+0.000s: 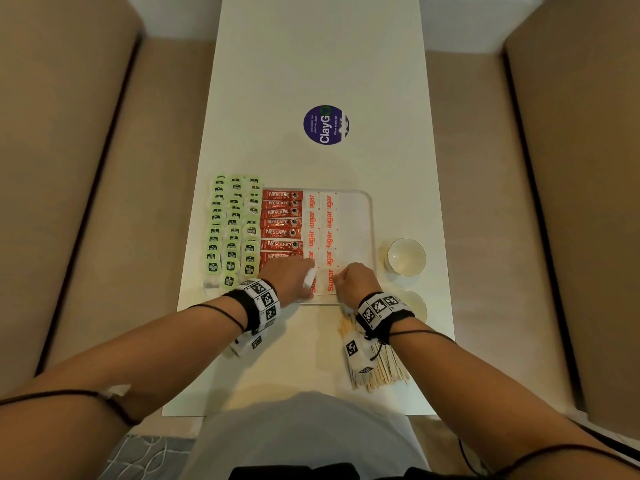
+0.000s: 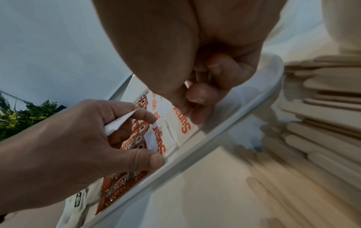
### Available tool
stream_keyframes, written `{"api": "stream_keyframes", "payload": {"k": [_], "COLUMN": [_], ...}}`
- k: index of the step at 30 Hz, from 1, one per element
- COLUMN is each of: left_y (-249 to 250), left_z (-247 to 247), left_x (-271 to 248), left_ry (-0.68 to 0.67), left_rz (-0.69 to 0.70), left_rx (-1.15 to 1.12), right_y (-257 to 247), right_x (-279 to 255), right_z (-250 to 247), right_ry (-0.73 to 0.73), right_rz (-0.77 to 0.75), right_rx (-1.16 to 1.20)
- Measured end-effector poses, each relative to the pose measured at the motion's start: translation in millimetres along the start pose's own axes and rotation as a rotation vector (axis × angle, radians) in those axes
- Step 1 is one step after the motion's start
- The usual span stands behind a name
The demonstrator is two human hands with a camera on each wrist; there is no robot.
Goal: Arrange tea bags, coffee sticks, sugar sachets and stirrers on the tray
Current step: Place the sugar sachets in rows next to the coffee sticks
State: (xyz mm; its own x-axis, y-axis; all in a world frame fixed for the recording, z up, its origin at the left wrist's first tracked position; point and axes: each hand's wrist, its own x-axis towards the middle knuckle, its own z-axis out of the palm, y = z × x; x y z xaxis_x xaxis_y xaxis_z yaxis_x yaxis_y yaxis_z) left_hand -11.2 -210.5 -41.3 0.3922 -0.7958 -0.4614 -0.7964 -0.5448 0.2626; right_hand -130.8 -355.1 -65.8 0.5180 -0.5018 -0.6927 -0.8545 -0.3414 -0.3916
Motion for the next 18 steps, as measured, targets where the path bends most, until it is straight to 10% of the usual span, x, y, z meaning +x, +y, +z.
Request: {"api": "stream_keyframes", "payload": {"k": [18], "left_y": [7.0], "left_z": [-5.8], "left_x": [-4.2], "left_ry": [-0.045], "left_rz": [0.062], "left_rx": [-0.012], "right_y": [-0.7], "right_x": [2.0], "right_z": [-0.1], "right_ry": [-0.002], "right_rz": [-0.008], "right_rx": [-0.018]}}
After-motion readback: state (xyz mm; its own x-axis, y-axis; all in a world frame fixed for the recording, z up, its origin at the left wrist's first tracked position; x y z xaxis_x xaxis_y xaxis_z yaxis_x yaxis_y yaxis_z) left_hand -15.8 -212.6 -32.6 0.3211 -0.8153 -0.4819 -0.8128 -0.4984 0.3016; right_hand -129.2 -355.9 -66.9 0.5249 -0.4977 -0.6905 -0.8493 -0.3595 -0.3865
